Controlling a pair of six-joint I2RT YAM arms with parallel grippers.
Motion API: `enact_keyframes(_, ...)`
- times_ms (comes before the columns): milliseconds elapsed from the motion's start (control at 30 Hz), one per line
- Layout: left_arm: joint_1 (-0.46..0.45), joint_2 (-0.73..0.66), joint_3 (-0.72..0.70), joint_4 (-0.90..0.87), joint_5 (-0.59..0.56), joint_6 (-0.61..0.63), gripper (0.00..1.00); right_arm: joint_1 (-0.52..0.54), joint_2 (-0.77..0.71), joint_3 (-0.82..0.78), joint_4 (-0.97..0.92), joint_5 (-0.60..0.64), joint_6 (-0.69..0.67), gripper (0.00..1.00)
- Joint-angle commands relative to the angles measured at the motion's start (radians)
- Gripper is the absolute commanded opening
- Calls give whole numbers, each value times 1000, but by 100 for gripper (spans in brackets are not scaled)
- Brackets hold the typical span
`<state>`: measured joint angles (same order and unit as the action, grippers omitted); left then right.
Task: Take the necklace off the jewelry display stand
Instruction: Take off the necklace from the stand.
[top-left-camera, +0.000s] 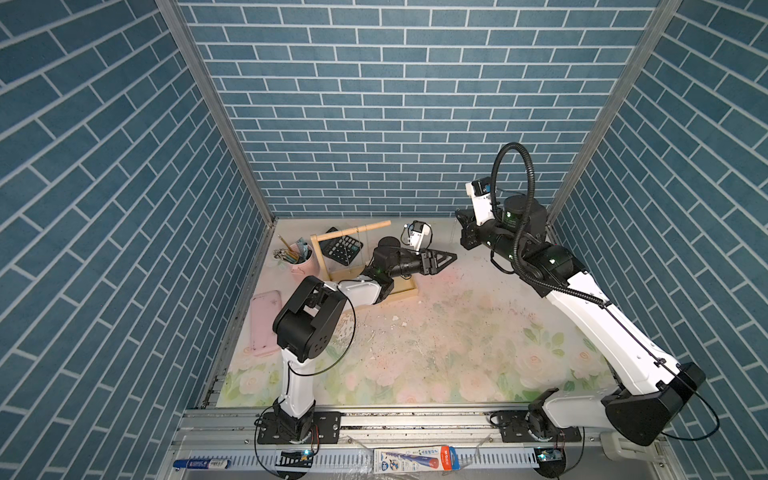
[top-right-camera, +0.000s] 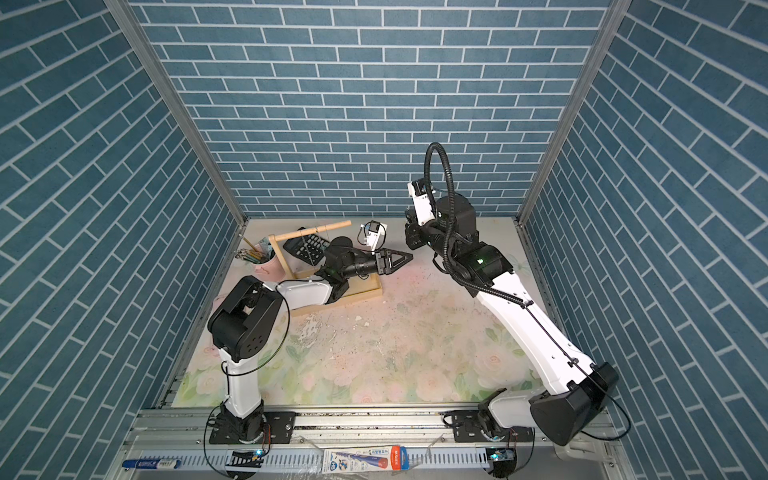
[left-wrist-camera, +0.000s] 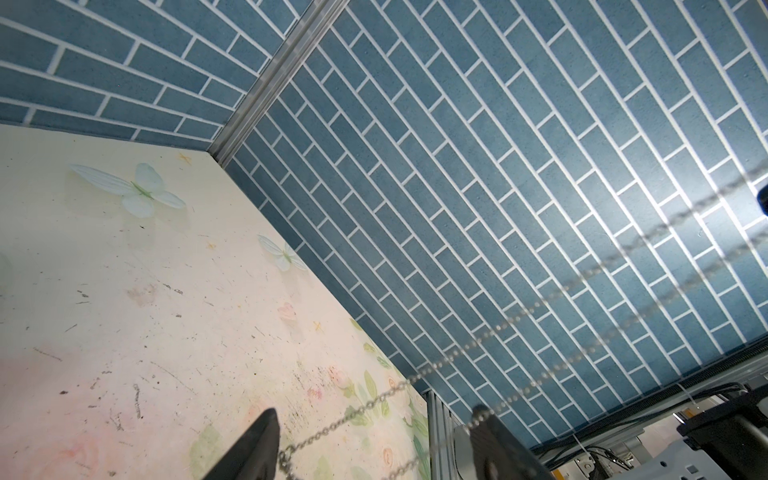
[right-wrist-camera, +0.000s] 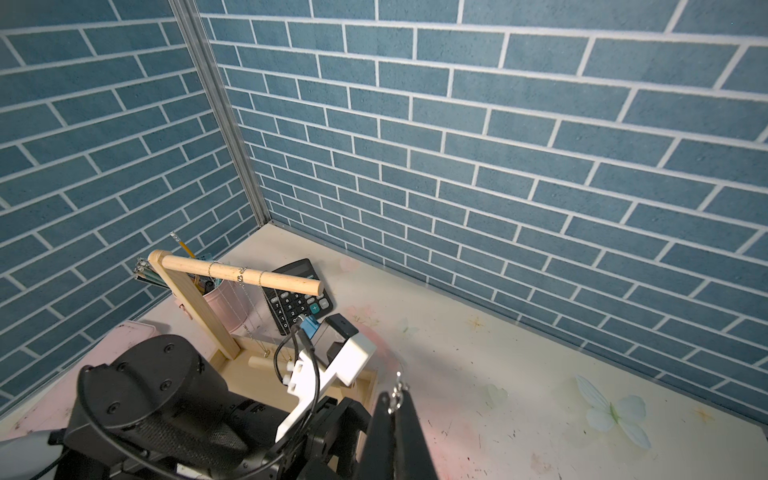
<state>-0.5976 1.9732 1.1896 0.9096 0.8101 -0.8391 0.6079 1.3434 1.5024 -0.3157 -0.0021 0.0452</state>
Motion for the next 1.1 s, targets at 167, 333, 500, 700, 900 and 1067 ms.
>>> enact_keyframes(167, 8, 16, 14, 8, 9, 24, 76, -3, -6, 30, -4, -30, -1, 0)
enact_keyframes(333, 10, 13, 12, 6, 14, 31, 76, -3, -3, 31, -4, -31, 2, 0)
enact_keyframes(500, 9, 0, -7, 15, 15, 35, 69, -3, 5, 37, -4, -23, 0, 0)
enact_keyframes(700, 10, -20, -36, 13, 11, 52, 63, -3, 15, 45, -5, -17, -5, 0)
enact_keyframes(900, 10, -29, -59, 21, 11, 54, 60, -3, 20, 52, -6, -12, -8, 0)
enact_keyframes(1067, 10, -30, -61, 23, 12, 54, 59, -6, 22, 54, -7, -15, -8, 0)
